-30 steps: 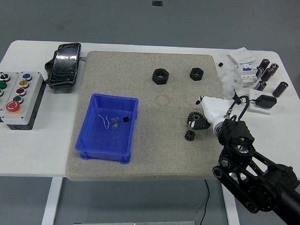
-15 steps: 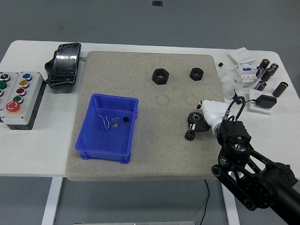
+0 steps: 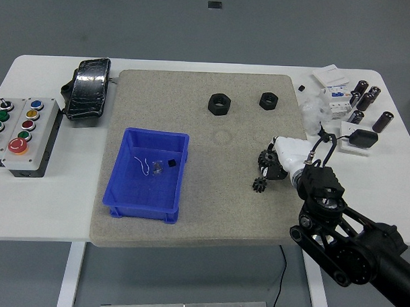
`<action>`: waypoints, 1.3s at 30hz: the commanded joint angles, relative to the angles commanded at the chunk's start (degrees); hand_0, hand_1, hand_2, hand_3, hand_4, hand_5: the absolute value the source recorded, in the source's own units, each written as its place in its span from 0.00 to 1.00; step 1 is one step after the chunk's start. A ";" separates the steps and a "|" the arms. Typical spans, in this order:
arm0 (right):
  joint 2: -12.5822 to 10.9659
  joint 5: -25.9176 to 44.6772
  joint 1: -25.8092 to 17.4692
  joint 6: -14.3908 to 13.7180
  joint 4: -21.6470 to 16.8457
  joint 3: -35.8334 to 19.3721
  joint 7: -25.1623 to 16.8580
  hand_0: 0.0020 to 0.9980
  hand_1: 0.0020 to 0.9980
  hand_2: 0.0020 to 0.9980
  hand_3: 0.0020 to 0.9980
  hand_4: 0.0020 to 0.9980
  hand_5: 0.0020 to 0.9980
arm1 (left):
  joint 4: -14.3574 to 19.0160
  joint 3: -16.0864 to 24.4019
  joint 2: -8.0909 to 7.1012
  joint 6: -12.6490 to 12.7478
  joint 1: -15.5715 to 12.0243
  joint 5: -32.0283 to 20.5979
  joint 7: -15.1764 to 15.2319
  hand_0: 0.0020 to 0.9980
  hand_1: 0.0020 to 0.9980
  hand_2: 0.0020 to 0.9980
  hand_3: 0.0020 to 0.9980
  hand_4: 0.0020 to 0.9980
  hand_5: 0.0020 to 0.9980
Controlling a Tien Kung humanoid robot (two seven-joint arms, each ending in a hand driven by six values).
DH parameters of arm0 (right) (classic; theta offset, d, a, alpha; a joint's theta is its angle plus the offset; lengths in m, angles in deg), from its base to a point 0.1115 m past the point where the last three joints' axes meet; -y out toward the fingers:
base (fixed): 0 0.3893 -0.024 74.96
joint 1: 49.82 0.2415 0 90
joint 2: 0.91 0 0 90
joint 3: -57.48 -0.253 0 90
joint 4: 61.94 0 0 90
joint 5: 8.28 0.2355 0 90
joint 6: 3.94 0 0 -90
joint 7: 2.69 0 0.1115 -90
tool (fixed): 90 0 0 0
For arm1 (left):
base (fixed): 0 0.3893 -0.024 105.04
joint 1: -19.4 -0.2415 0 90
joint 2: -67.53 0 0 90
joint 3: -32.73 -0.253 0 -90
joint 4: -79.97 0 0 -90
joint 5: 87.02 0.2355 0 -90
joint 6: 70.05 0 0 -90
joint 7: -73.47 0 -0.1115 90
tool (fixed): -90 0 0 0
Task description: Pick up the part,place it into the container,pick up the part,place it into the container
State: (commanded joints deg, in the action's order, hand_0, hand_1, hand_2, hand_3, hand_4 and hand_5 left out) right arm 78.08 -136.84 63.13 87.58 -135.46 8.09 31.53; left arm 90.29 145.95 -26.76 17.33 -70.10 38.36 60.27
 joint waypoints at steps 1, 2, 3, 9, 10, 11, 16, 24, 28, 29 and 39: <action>-0.14 0.02 0.06 -0.42 -0.38 0.12 -0.27 0.37 0.43 0.29 0.44 0.30 0.04 | 0.00 0.03 0.00 0.00 -0.02 0.02 -0.01 0.67 0.69 0.66 0.65 0.70 0.32; -0.33 0.08 0.18 -0.97 -0.96 0.30 -0.62 0.37 0.43 0.29 0.44 0.30 0.04 | 0.00 0.06 0.01 0.01 -0.05 0.05 -0.01 0.67 0.69 0.66 0.65 0.70 0.32; -0.51 0.19 0.34 -1.43 -1.56 0.52 -0.92 0.37 0.43 0.29 0.44 0.30 0.04 | 0.00 0.07 0.01 0.01 -0.07 0.06 -0.01 0.67 0.69 0.66 0.65 0.70 0.32; -1.41 2.33 3.11 -4.09 -6.78 4.47 -3.42 0.38 0.44 0.28 0.44 0.29 0.04 | 0.00 0.30 0.05 -0.01 -0.11 0.35 -0.05 0.67 0.69 0.66 0.65 0.70 0.32; -1.36 3.01 4.04 -4.62 -7.74 5.65 -4.11 0.38 0.43 0.28 0.44 0.29 0.04 | 0.00 0.35 0.06 -0.03 -0.09 0.44 -0.07 0.67 0.69 0.66 0.65 0.70 0.33; -1.24 3.54 4.85 -5.08 -8.45 6.69 -4.69 0.38 0.43 0.28 0.44 0.29 0.04 | 0.00 0.42 0.06 -0.03 -0.07 0.53 -0.08 0.67 0.69 0.66 0.65 0.70 0.33; 0.45 7.39 9.95 -8.31 -10.41 13.22 -9.62 0.43 0.44 0.28 0.45 0.30 0.03 | 0.00 0.63 -0.03 -0.09 0.16 0.93 -0.18 0.67 0.69 0.66 0.65 0.70 0.33; 2.77 9.88 16.43 -7.96 -8.21 23.62 -15.11 0.57 0.60 0.50 0.49 0.41 0.00 | 0.00 0.72 -0.10 -0.18 0.40 1.23 -0.39 0.67 0.69 0.66 0.65 0.70 0.33; 3.38 8.95 17.93 -4.98 -7.02 25.91 -14.81 0.71 0.80 0.79 0.59 0.48 0.00 | 0.00 0.99 -0.06 -0.19 0.30 1.51 -0.55 0.67 0.69 0.66 0.65 0.70 0.34; 3.52 8.84 18.13 -4.34 -6.76 26.18 -14.74 0.71 0.80 0.79 0.59 0.48 0.00 | 0.00 1.07 -0.05 -0.20 0.28 1.59 -0.58 0.67 0.69 0.66 0.65 0.70 0.34; 4.12 8.55 18.60 -2.09 -6.06 27.51 -15.01 0.76 0.84 0.84 0.69 0.45 0.16 | 0.00 1.04 -0.13 -0.18 0.37 1.57 -0.52 0.67 0.68 0.66 0.65 0.70 0.34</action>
State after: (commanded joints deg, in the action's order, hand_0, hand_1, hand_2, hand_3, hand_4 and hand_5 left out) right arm 82.20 -128.29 81.72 85.49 -141.53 35.61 16.52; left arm 90.29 146.99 -26.89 17.15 -69.73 39.93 59.75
